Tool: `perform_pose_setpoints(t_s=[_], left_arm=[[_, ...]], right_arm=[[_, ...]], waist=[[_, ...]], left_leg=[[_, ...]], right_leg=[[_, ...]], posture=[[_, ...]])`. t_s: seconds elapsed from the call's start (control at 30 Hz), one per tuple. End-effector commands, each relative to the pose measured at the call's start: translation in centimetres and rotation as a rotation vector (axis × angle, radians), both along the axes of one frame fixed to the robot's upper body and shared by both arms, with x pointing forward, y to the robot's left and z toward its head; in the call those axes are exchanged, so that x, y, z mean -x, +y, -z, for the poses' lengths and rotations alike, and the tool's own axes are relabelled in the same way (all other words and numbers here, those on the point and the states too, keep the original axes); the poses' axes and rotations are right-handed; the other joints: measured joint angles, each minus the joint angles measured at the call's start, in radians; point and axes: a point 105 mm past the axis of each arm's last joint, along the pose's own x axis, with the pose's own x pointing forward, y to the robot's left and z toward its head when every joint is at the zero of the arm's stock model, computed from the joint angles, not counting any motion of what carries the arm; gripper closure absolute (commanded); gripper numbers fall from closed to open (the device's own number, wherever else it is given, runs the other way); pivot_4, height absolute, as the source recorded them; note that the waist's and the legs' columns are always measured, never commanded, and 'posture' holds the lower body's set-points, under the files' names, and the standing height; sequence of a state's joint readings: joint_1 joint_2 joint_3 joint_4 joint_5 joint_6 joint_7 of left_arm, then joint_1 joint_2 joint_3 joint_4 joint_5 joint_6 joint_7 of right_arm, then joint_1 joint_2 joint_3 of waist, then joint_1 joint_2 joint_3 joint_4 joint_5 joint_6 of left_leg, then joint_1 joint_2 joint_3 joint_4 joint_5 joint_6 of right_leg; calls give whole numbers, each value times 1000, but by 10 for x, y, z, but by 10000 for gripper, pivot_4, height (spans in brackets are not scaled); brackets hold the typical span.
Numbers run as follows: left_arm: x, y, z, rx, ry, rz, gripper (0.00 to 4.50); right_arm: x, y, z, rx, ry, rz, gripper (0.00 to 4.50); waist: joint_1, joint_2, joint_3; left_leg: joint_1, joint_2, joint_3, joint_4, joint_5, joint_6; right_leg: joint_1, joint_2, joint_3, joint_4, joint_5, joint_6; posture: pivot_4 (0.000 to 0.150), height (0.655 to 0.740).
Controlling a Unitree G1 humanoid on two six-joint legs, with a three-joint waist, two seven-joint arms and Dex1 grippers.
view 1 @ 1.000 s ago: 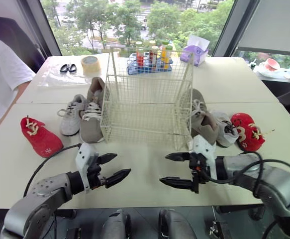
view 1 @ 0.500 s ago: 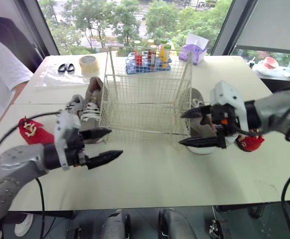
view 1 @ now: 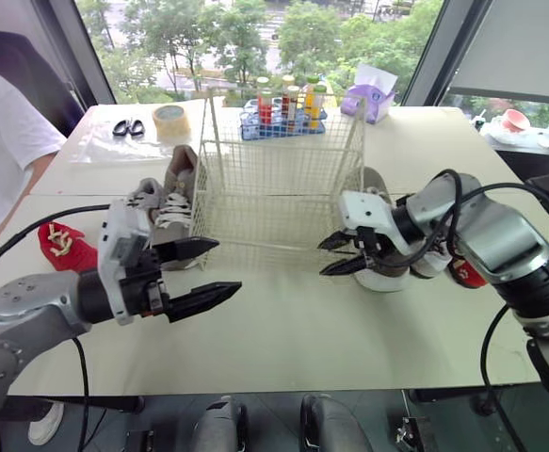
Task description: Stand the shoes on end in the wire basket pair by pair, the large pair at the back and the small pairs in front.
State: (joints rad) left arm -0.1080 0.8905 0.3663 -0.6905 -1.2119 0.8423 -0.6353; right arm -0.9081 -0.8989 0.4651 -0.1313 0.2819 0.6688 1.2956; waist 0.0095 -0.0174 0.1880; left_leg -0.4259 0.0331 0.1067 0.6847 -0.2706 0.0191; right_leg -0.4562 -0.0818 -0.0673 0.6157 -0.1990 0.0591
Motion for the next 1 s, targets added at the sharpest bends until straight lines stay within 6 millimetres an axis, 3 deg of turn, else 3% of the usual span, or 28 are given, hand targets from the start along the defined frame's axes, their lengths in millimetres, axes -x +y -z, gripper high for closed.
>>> perform_pose_setpoints(t_s=[0.03, 0.37, 0.53, 0.63, 0.77, 1.0], left_arm=[[3, -3, -3, 2, -32, 14, 0], [-10, -4, -6, 12, -64, -4, 0], [-13, -6, -5, 9, -72, -4, 0], [-14, -5, -3, 6, -72, -9, 0], [-15, -5, -2, 4, -73, -15, 0], [-16, -6, 1, 8, -63, -9, 0]], right_arm=[[-1, -1, -3, 36, -69, -16, 43869], [-38, -4, -24, 86, -386, -11, 44591], [-51, -6, -29, 69, -393, 38, 44591], [-52, -10, -25, 86, -355, 75, 44591], [-38, -4, -21, 22, -251, 102, 44591], [-28, -2, -15, 43, -271, 63, 44591]], waist=[[-1, 0, 0], [-9, 0, 0], [-11, 0, 0], [-16, 0, 0], [-10, 0, 0], [-2, 0, 0]], left_leg=[[0, 0, 0, 0, 0, 0], [2, -1, 0, 0, 1, -1], [2, -1, 0, 0, 3, -4], [2, -1, 0, 0, 3, -5], [2, 0, -1, 0, 3, -4], [1, -1, -1, 0, 2, -4]], right_leg=[[-1, 0, 0, 1, 0, 0], [0, 2, 0, 3, 0, -1], [0, 2, 0, 4, 2, 1], [0, 2, 0, 4, 2, 1], [0, 1, 0, 4, 2, 1], [0, 1, 0, 4, 2, 1]], posture=[[1500, 7400], [1500, 7400], [1500, 7400], [1500, 7400], [1500, 7400], [1500, 7400]])
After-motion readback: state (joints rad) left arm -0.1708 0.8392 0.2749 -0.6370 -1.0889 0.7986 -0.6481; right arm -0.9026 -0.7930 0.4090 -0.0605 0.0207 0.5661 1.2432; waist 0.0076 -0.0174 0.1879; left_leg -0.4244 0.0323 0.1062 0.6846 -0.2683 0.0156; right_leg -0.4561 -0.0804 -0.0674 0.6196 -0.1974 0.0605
